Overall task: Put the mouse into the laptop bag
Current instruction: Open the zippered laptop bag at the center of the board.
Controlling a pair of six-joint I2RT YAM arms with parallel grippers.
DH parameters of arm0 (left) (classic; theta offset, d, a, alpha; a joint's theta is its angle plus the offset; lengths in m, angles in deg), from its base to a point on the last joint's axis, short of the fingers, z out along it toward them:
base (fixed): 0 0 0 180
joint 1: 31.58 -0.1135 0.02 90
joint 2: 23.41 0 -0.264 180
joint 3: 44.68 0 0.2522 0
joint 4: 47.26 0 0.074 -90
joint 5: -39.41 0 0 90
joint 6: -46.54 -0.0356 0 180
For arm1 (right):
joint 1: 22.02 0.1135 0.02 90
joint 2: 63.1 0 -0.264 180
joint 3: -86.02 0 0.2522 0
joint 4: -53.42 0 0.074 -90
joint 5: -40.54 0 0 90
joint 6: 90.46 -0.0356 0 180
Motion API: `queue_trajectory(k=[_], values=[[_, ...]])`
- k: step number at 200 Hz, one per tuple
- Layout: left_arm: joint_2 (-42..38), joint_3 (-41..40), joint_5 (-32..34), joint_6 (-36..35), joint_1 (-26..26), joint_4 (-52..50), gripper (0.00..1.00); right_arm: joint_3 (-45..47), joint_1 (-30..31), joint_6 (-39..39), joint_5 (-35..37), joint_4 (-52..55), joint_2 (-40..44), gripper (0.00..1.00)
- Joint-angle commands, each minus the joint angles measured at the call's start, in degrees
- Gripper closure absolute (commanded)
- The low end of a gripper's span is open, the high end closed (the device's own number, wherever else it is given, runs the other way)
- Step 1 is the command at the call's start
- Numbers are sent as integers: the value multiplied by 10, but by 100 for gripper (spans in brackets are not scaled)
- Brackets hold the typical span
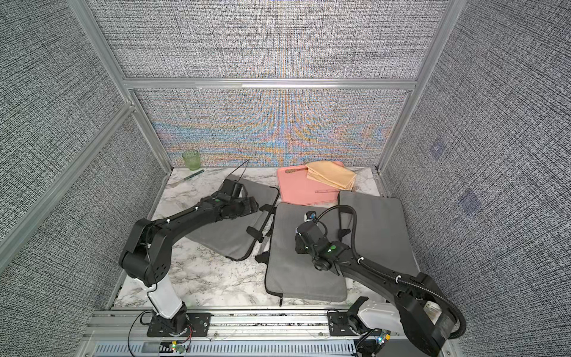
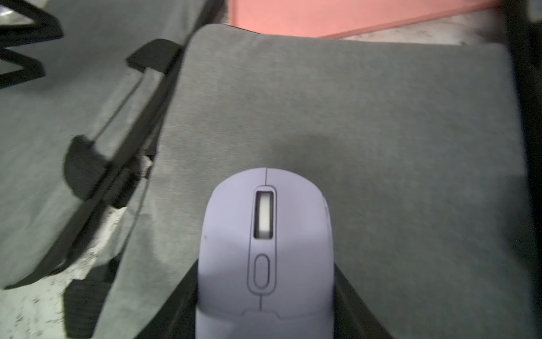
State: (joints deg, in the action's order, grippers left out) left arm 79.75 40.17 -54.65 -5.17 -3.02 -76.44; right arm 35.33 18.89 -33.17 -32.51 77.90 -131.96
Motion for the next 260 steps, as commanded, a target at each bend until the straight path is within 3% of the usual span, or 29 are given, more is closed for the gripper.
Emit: queue_trajectory(k=[1, 39, 56, 80, 107, 123, 151, 196, 260], values=[[23, 36, 57, -64, 23, -80, 18, 19, -15, -41, 44, 21, 19, 64], [101, 131, 122, -106, 62, -186, 21, 32, -33, -46, 42, 33, 36, 64], [146, 168, 138, -100, 65, -231, 28, 37, -36, -47, 42, 33, 42, 64], [174, 194, 180, -73, 70, -272, 28, 38, -38, -46, 39, 34, 46, 64], [207, 233, 184, -76, 71, -311, 42, 36, -40, -44, 25, 29, 39, 64], [217, 240, 171, -82, 72, -308, 57, 32, -40, -43, 15, 21, 30, 64], [215, 252, 175, -76, 72, -317, 100, 27, -40, -51, -14, 8, 6, 64], [140, 282, 146, -73, 64, -337, 100, -10, -39, -72, -102, -63, -81, 64], [31, 258, 118, -73, 62, -337, 100, -183, -32, -85, -159, -119, -278, 64]])
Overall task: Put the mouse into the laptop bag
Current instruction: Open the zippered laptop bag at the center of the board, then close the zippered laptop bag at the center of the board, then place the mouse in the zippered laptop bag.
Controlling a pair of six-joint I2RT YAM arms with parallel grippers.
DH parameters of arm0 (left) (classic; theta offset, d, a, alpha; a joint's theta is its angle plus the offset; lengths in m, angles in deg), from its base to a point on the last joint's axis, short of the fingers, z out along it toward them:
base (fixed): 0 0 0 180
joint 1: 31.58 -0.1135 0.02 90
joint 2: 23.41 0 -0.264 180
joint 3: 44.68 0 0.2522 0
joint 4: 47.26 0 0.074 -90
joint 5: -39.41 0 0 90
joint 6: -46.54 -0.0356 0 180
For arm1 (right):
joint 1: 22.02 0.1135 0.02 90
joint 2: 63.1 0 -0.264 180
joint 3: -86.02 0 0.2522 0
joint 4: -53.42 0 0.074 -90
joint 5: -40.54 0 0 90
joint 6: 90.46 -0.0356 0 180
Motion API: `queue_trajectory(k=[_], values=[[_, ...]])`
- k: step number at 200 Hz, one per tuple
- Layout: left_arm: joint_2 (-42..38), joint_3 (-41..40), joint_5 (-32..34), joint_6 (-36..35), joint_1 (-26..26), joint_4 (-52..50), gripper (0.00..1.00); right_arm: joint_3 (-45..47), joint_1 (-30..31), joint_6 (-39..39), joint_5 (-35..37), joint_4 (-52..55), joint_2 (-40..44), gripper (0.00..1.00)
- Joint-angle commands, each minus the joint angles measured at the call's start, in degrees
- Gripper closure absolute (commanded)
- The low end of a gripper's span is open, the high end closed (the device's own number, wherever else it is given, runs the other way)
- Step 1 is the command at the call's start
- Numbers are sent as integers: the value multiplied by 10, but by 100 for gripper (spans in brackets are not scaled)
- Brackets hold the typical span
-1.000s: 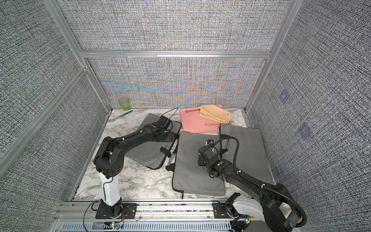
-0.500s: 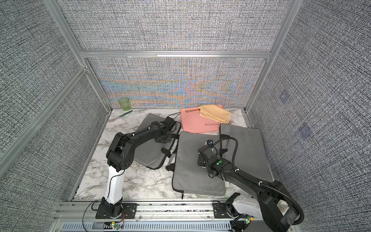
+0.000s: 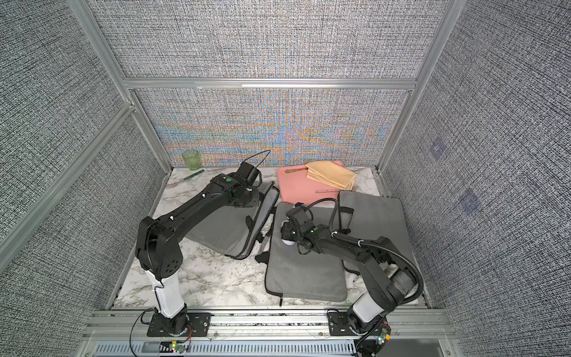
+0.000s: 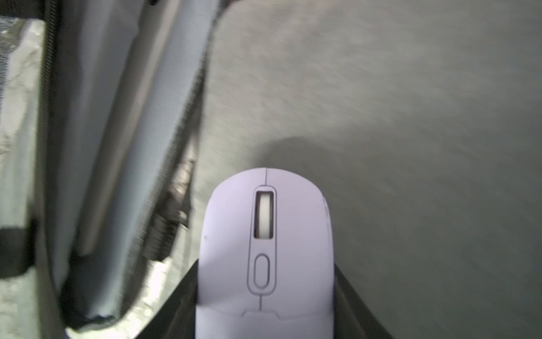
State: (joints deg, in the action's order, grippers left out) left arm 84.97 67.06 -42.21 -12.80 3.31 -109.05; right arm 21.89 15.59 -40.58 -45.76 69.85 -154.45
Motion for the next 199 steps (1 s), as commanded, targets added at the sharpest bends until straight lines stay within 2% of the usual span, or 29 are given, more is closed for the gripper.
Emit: queue_trajectory(k=[1, 69, 85, 101, 128, 144, 154, 187, 199], values=[[-21, -11, -6, 3, -2, -11, 100, -53, 1, -12, -28, -39, -57, 64], [-65, -15, -30, 6, -4, -21, 100, -354, -9, -33, -56, -8, -313, 64], [-70, -13, -22, 8, -3, -25, 100, -418, -12, -44, -57, 26, -354, 64], [-72, -15, -13, 10, -4, -28, 100, -440, -12, -50, -51, 31, -368, 62], [-70, -22, -11, 17, -7, -23, 100, -442, -13, -58, -28, 51, -358, 48], [-66, -23, -19, 21, -11, -15, 100, -430, -13, -58, -24, 46, -347, 29], [-63, -23, -23, 21, -12, -11, 100, -428, -13, -55, -32, 46, -344, 22], [-52, -23, -25, 24, -19, -9, 100, -409, -13, -24, -70, 37, -320, 12], [-48, -23, -31, 25, -23, -6, 100, -397, -12, -20, -68, 47, -304, 12]])
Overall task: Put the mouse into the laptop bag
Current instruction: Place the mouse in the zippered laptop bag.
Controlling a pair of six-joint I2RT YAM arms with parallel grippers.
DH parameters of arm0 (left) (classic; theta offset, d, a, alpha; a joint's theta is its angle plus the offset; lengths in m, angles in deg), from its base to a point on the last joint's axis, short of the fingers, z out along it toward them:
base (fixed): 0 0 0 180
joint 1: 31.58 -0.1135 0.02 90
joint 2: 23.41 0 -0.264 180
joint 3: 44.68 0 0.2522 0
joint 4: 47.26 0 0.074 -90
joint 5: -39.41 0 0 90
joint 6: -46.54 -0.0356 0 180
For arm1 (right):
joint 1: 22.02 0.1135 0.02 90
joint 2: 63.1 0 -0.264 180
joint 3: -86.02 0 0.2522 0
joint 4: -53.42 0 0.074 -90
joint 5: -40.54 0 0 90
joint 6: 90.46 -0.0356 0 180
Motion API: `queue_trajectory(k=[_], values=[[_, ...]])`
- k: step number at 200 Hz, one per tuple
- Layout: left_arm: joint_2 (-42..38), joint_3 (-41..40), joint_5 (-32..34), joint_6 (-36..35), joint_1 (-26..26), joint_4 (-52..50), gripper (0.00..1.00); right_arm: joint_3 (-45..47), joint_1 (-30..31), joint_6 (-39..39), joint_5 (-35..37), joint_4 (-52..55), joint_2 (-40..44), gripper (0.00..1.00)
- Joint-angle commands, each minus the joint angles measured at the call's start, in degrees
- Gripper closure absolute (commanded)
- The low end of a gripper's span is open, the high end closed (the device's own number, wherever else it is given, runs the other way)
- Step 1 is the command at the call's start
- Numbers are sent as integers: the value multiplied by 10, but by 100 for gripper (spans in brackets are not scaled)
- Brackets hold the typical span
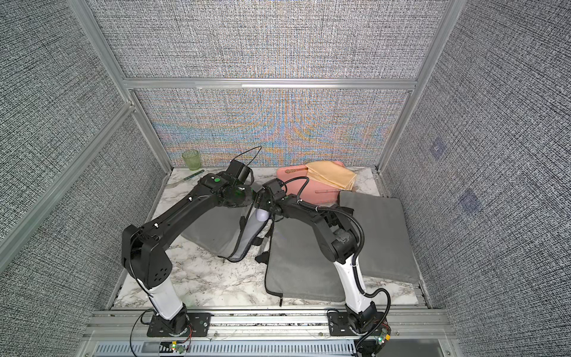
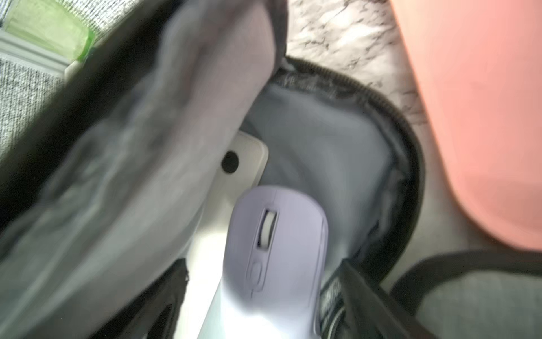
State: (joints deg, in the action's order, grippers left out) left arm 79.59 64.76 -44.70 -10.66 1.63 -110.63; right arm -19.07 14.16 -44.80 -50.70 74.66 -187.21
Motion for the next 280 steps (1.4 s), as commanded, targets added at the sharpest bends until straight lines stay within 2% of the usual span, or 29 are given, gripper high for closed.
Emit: queue_trajectory(k=[1, 9, 29, 51, 92, 116, 133, 147, 161, 175, 186, 211, 233, 247, 262, 280], values=[[6, 0, -6, 3, -7, 10, 100, 14, 2, 23, -17, -1, 24, 12], [8, -1, -8, 4, -8, 11, 100, 34, 1, 23, -10, -9, 39, 12], [9, -4, -13, 5, -10, 16, 100, 81, 1, 12, -8, -32, 66, 24], [6, -11, -11, 7, -11, 20, 100, 103, 4, -8, -38, -59, 60, 25], [-11, -29, -13, 9, -13, 31, 100, 77, 14, -33, -64, -84, 9, 30], [-18, -33, -10, 8, -13, 31, 100, 46, 15, -35, -89, -98, -20, 40], [-26, -38, -7, 9, -14, 34, 100, 42, 16, -40, -93, -93, -18, 41], [-30, -42, -4, 11, -15, 34, 100, 57, 18, -35, -68, -80, 3, 40], [-43, -55, 7, 24, -17, 37, 49, 90, 16, -31, -46, -73, 37, 33], [-68, -85, 15, 40, -22, 54, 19, 121, 17, -21, -32, -59, 77, 26], [-97, -118, 18, 58, -30, 69, 6, 147, 19, -13, -15, -44, 109, 21], [-183, -220, 18, 93, -59, 112, 3, 219, 25, -6, 19, -24, 185, 16], [-276, -344, 52, 132, -80, 145, 3, 279, 48, 1, 67, -10, 250, 13], [-345, -445, 87, 155, -91, 186, 3, 294, 83, 2, 103, 11, 274, 12], [-415, -541, 77, 184, -119, 230, 3, 291, 137, 1, 128, 19, 276, 12], [-491, -605, 88, 207, -141, 233, 2, 260, 217, 4, 161, 32, 252, 12]])
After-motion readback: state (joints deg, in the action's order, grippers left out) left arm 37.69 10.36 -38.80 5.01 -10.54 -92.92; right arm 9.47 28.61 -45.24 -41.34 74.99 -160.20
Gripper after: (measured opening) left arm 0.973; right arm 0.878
